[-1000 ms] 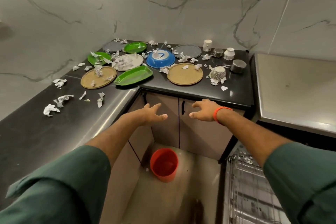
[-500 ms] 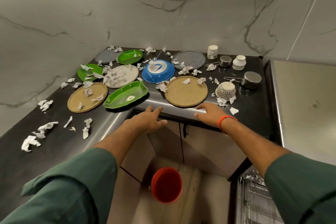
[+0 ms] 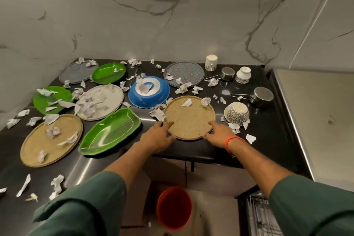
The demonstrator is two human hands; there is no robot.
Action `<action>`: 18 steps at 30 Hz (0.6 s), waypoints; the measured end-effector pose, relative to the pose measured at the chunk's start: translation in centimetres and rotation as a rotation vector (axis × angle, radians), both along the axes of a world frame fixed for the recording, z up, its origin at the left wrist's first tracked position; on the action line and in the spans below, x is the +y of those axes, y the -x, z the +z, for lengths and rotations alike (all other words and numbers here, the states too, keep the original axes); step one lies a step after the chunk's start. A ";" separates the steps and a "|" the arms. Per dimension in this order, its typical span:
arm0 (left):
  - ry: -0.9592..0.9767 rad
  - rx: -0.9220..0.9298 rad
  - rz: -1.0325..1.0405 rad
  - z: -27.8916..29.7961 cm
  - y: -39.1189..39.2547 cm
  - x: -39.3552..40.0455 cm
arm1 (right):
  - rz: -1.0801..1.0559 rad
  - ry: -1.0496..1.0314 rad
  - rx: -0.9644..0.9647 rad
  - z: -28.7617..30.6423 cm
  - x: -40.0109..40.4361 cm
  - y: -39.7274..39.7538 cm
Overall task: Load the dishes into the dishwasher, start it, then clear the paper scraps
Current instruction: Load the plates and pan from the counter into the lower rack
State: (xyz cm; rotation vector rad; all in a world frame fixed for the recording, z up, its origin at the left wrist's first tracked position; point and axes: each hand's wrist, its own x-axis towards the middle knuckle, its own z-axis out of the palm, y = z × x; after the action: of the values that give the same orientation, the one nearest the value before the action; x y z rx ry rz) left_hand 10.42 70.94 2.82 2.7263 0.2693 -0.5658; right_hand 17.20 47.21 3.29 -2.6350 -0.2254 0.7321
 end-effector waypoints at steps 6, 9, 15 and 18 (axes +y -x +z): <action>-0.069 -0.036 -0.137 -2.5 -0.8 1.0 | -0.442 -0.333 -0.056 -2.4 3.5 -1.1; -0.068 -0.105 -0.157 -3.0 -0.4 1.3 | -0.820 -0.633 -0.125 -2.5 5.0 -1.9; 0.032 -0.172 -0.171 -3.2 -0.2 2.7 | -1.095 -0.938 -0.029 -1.3 6.4 -3.0; 0.119 -0.204 -0.185 -3.3 -0.3 4.1 | -1.057 -0.923 0.028 -0.3 7.3 -3.1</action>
State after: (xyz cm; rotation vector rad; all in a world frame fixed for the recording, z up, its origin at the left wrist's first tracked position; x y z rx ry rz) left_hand 10.76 75.09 -0.44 2.6818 -0.0665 -0.3354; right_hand 20.30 54.52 2.99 -1.5068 0.6457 0.1832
